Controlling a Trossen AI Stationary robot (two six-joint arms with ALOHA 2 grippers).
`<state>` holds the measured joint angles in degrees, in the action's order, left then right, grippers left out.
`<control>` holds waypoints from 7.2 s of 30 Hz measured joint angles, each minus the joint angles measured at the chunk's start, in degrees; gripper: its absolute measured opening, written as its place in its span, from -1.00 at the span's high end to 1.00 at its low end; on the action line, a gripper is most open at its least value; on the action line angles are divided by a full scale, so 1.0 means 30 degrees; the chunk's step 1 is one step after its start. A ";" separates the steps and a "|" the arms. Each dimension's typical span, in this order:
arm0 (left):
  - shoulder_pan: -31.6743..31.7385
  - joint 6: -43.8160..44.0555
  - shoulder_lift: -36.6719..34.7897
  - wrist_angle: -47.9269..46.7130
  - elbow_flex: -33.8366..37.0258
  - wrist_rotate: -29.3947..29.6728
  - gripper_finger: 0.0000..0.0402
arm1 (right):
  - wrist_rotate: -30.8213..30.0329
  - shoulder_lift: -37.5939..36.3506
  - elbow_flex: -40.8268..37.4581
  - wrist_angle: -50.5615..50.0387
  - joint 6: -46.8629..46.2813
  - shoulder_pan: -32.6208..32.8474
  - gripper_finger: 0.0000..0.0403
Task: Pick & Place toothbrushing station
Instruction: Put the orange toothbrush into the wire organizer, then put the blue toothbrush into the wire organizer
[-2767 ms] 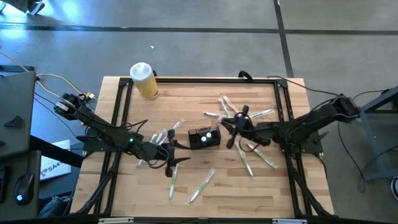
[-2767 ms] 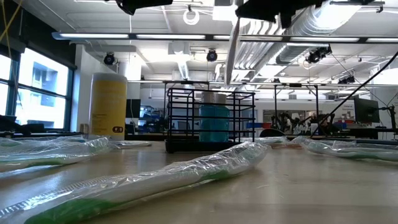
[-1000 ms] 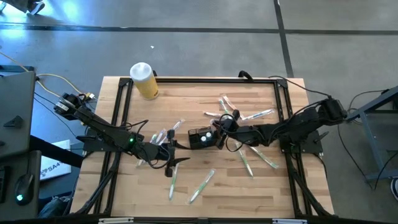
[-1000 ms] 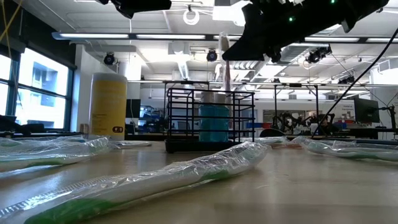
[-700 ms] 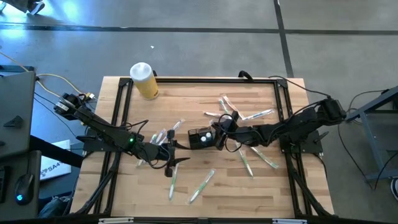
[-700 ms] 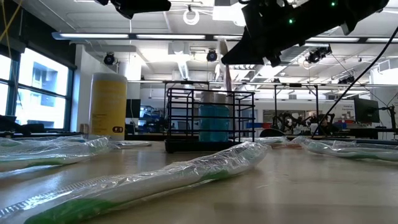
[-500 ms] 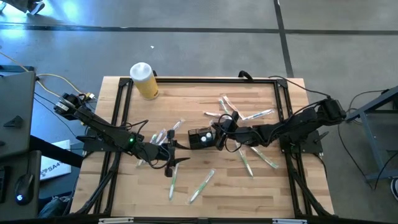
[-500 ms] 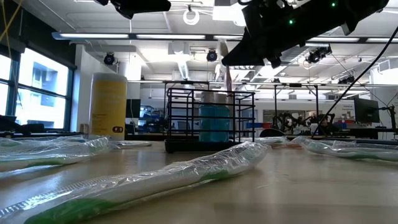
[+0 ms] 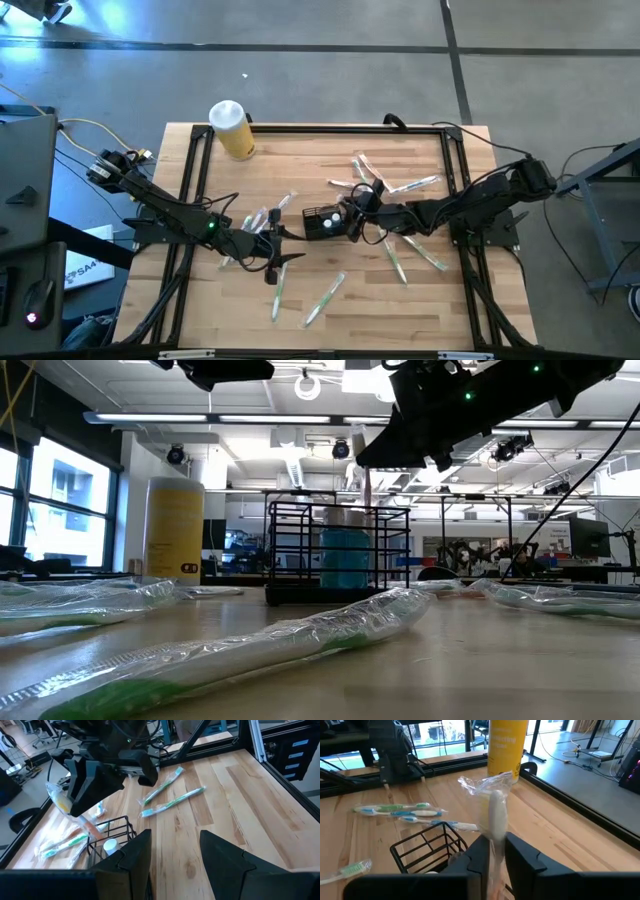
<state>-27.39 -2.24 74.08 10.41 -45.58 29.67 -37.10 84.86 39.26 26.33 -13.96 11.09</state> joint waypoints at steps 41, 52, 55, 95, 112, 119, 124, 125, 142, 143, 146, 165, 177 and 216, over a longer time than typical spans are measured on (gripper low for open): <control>-0.0002 0.0221 0.0007 -0.0279 0.0007 -0.0031 0.19 | -0.4740 -0.2145 0.0016 0.1387 0.6082 0.1820 -0.31; -0.0002 0.0488 0.0007 -0.0534 0.0007 -0.0036 0.19 | -1.0151 -0.5872 0.0023 -0.6545 0.2449 0.4864 -0.31; 0.0004 0.0517 0.0007 -0.0525 0.0007 -0.0036 0.19 | -0.9085 -0.7065 0.0016 -1.0947 -0.0818 0.4913 -0.31; 0.0011 0.0372 0.0007 -0.0525 0.0007 0.0015 0.19 | 0.9012 -0.3187 0.0001 -2.2807 0.2919 -1.2007 -0.31; 0.0018 0.0351 0.0007 -0.0492 0.0007 -0.0019 0.19 | 0.9576 0.1844 0.0278 -2.1236 0.6832 -1.3206 -0.29; 0.0018 0.0354 0.0007 -0.0571 0.0007 -0.0048 0.19 | 1.1418 0.1734 0.0191 -2.1242 0.6777 -1.3754 0.05; 0.0018 0.0401 0.0007 -0.0699 0.0007 -0.0044 0.19 | 1.1891 0.1734 0.0191 -2.1285 0.6966 -1.3706 0.54; 0.0018 0.0408 0.0007 -0.0706 0.0007 -0.0044 0.19 | 1.1918 0.1734 0.0191 -2.1294 0.7163 -1.3666 0.64; 0.0018 0.0437 0.0007 -0.1049 0.0007 -0.0022 0.19 | 0.8755 -0.0364 0.2041 -2.5344 0.4176 -0.9929 0.97; 0.0011 0.0463 0.0007 -0.1050 0.0007 -0.0015 0.19 | 0.8389 -0.0754 0.2174 -2.5537 0.3746 -0.9413 0.97; 0.0011 0.0725 0.0012 -0.1194 0.0007 0.0029 0.19 | 0.7603 -0.1902 0.2501 -2.6103 0.2426 -0.7631 0.98; 0.0004 0.1341 0.0015 -0.1530 0.0007 0.0015 0.19 | -0.1087 -0.5010 0.2606 -1.7494 -0.1045 0.2677 0.98; 0.0004 0.1355 0.0015 -0.2010 0.0007 0.0000 0.19 | -0.4821 -0.4864 0.2569 -0.9212 0.3638 0.3920 0.98; 0.0004 0.1421 0.0015 -0.2266 0.0007 0.0029 0.19 | 0.4840 -0.1179 -0.3722 1.0058 0.5013 -0.1122 0.98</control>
<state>-27.38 2.02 74.13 3.62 -45.56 29.76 -22.58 81.32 28.10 56.51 1.08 7.73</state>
